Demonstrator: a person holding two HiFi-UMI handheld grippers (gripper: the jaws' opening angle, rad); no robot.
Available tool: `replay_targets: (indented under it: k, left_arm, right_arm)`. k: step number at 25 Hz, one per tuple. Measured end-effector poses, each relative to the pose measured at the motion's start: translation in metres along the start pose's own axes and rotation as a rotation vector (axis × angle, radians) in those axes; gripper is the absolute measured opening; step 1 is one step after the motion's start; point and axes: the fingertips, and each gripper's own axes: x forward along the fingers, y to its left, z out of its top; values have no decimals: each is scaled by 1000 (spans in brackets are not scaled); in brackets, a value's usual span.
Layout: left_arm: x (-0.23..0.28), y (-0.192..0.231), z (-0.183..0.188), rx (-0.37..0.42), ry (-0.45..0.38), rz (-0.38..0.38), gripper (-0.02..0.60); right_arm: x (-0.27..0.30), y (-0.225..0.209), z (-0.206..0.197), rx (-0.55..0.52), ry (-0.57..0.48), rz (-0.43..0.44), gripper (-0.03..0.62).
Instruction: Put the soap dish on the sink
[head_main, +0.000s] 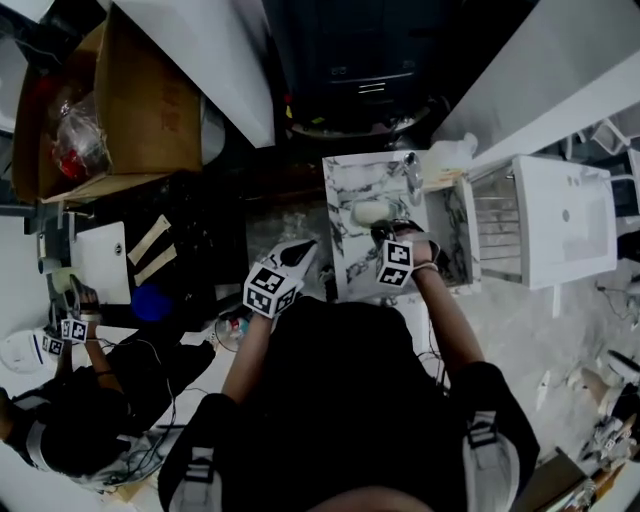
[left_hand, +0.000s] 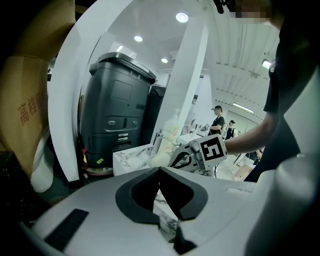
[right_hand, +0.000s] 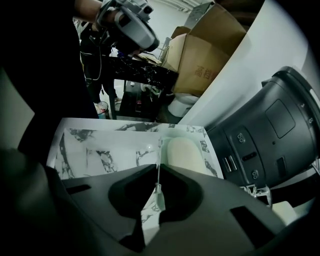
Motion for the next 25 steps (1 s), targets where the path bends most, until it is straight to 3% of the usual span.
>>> replay_targets:
  k: [8,20,25]
  left_arm:
    - [4,11,-12,6,51,-36,-2]
    - [17,29,0,25,78,-58,-2]
    - [13,42,-5,18,87,-42,-2]
  right_arm:
    - [38,-18,5,-30,37,-18,11]
    - [78,-36,6,-28,51,4,14]
    - [86,-39,4,-33,58,8,14]
